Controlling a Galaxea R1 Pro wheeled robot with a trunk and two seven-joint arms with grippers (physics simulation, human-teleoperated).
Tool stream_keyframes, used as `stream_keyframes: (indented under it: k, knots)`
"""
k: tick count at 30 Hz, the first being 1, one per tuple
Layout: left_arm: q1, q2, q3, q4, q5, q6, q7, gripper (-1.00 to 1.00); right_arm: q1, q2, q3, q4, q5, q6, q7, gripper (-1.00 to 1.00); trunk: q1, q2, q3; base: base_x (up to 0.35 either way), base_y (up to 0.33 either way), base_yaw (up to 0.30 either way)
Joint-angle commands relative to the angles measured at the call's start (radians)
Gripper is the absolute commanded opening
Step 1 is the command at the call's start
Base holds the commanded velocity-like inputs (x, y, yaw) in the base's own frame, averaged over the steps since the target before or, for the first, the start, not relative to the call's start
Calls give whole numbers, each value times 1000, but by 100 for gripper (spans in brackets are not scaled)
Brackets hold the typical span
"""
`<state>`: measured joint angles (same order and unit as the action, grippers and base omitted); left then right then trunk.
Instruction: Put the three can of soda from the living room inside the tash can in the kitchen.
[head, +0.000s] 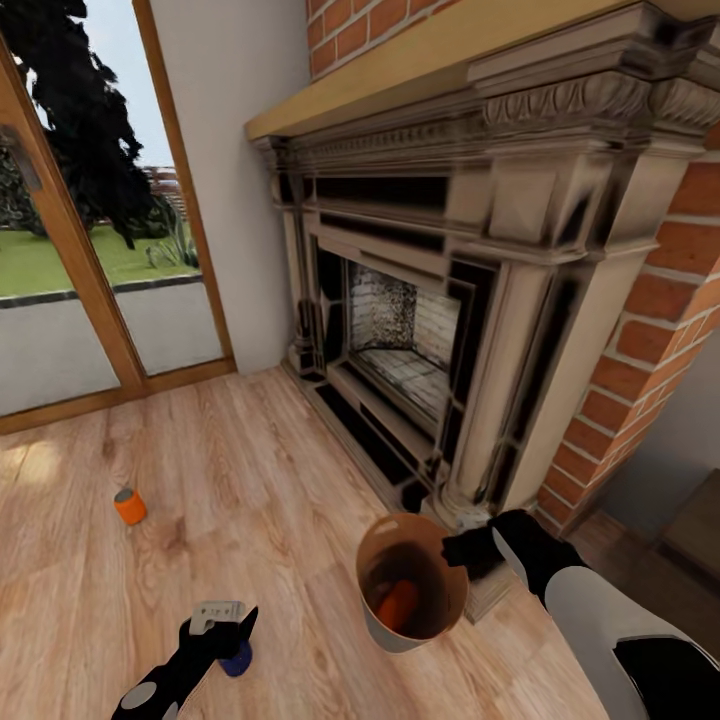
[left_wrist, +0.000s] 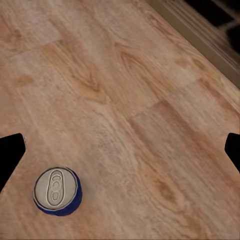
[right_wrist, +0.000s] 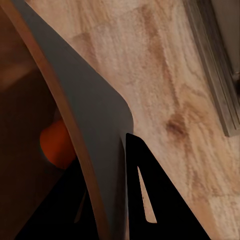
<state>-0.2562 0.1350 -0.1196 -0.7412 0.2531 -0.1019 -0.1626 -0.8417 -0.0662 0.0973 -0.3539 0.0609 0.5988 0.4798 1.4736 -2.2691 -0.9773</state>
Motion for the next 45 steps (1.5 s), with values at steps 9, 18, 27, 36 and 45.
stream_keyframes:
  k: [9, 18, 27, 36, 45]
  knots:
    - [0, 0, 0, 0, 0, -1, 0, 100, 0, 0, -5, 0, -21, 4, 6, -100, 0, 0, 0, 258, 234, 0]
    - [0, 0, 0, 0, 0, -1, 1, 100, 0, 0, -5, 0, -21, 4, 6, -100, 0, 0, 0, 265, 191, 0]
    - [0, -1, -10, 1, -1, -1, 3, 100, 0, 1, -5, 0, -21, 3, 5, -100, 0, 0, 0, 90, 13, 0]
    - [0, 0, -11, 7, 0, 2, 2, 100, 0, 2, -5, 1, -22, 3, 5, -100, 0, 0, 0, 210, 1, 0]
    - [0, 0, -12, 10, 0, 2, 1, 100, 0, 8, -5, 1, -21, 1, 3, -100, 0, 0, 0, 26, 0, 0]
